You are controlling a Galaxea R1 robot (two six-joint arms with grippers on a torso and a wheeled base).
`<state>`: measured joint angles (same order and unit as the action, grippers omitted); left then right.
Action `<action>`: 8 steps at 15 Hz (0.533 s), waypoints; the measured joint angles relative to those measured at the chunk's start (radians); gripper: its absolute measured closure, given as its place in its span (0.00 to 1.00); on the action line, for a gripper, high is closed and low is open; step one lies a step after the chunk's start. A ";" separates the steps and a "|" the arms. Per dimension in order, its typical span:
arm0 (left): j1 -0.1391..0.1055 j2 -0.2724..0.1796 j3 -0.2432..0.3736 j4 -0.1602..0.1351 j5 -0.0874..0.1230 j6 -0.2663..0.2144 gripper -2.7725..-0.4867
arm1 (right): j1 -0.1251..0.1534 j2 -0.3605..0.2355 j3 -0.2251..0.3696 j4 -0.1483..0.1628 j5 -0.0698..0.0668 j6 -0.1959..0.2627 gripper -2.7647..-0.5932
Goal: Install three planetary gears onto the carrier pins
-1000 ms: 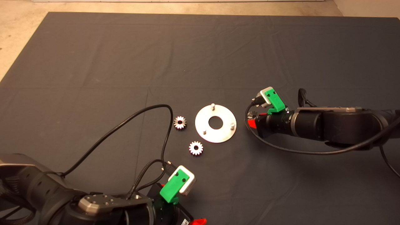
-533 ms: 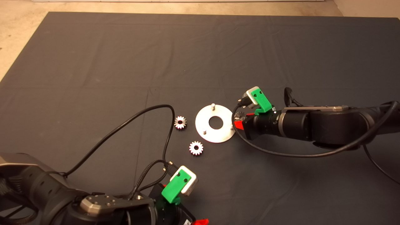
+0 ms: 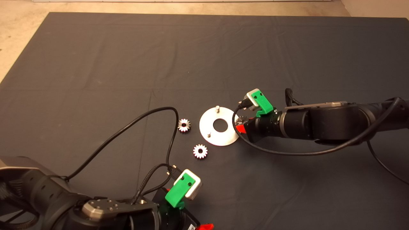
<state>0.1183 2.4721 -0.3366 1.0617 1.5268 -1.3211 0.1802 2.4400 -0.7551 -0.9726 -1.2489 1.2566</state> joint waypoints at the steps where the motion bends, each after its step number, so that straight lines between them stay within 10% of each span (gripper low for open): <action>1: 0.000 0.000 0.000 0.000 0.000 -0.001 0.01 | 0.004 0.000 -0.006 0.010 0.000 0.000 0.84; 8: 0.000 0.000 0.000 0.000 0.000 -0.002 0.01 | 0.053 0.006 -0.021 0.084 -0.005 -0.004 0.84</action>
<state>0.1183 2.4717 -0.3366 1.0617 1.5268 -1.3230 0.2328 2.4464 -0.7756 -0.8885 -1.2541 1.2528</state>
